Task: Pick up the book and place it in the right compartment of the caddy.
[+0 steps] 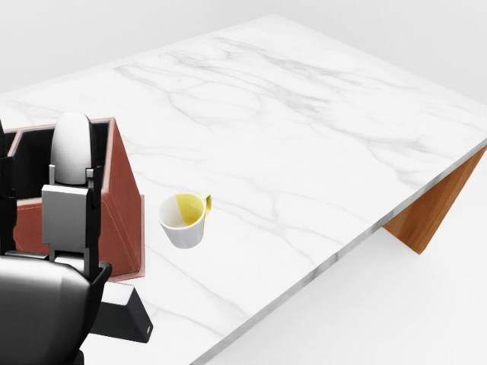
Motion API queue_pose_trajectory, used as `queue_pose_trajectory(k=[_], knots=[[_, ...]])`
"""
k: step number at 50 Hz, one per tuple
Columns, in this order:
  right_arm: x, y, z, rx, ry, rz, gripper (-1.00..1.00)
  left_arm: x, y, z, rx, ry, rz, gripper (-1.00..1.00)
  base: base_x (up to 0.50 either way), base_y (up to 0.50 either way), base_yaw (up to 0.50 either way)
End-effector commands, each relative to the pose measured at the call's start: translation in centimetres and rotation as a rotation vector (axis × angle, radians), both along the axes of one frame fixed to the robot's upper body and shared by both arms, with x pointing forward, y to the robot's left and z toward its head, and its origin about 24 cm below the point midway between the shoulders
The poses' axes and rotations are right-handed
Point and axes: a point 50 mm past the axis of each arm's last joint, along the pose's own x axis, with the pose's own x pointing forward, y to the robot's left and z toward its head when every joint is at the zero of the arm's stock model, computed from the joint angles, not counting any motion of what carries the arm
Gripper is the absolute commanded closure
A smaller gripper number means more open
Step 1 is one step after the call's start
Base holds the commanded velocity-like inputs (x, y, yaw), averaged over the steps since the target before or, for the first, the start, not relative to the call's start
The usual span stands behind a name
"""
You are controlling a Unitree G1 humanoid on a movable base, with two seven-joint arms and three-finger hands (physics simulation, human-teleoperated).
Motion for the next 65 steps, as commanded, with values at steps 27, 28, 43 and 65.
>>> queue_pose_trajectory(k=[27, 28, 43, 65], knots=[[0.1, 0.2, 0.0, -0.013, 0.02, 0.008, -1.0, -1.1, 1.1, 0.2, -0.009, -0.004, 0.01, -1.0, 0.0, 0.0, 0.0], [0.1, 0.2, 0.0, -0.013, 0.02, 0.008, -1.0, -1.1, 1.1, 0.2, -0.008, -0.002, 0.011, -1.0, 0.0, 0.0, 0.0], [0.2, 0.3, 0.0, -0.017, 0.028, 0.011, -1.0, -1.9, 1.4, -0.4, 0.016, 0.08, 0.033, -1.0, 0.0, 0.0, 0.0], [0.2, 0.5, 0.0, -0.024, 0.032, 0.017, -1.0, -1.2, 1.8, -4.6, 0.092, 0.243, 0.056, -1.0, 0.0, 0.0, 0.0]])
